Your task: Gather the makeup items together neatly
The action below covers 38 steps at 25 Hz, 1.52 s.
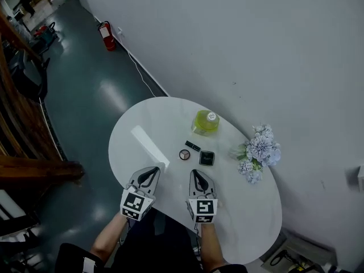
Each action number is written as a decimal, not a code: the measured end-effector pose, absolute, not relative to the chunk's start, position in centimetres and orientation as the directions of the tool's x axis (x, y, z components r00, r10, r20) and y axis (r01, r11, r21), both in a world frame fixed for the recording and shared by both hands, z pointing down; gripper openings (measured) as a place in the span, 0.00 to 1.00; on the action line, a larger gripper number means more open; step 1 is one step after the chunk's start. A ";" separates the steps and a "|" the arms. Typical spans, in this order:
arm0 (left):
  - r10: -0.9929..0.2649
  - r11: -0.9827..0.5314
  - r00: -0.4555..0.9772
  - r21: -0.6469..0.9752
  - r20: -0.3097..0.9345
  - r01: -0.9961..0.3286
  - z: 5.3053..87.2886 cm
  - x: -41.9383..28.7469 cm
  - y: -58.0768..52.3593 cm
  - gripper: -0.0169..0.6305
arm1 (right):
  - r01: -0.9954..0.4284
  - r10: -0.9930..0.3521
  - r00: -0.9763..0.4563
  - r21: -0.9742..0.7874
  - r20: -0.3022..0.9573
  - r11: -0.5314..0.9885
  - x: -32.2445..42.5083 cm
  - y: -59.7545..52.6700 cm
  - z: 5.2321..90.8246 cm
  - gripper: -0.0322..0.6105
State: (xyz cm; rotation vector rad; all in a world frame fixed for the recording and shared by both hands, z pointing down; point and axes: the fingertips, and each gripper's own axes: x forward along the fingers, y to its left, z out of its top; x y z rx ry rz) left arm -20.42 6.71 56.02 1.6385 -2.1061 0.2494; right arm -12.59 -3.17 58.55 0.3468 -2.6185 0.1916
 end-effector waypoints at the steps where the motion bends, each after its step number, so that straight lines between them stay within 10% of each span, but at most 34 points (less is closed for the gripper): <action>1: -0.868 0.268 -0.176 0.140 0.463 -0.953 56.6 -20.7 6.6 0.06 | -0.283 -0.212 -0.843 -0.073 0.494 0.956 -12.9 -3.3 59.2 0.10; 23: -0.826 0.267 -0.090 0.245 0.556 -0.932 64.5 -23.9 5.6 0.06 | -0.297 -0.178 -0.779 -0.104 0.601 0.949 -17.8 -5.0 67.7 0.11; 28: -0.821 0.280 -0.096 0.249 0.563 -0.927 64.8 -24.9 5.6 0.06 | -0.255 -0.113 -0.768 -0.140 0.631 0.957 -19.2 -4.7 69.0 0.38; 38: -0.810 0.293 -0.098 0.255 0.578 -0.922 65.5 -25.8 5.5 0.06 | -0.239 -0.105 -0.715 -0.101 0.691 0.966 -20.5 -5.0 70.8 0.42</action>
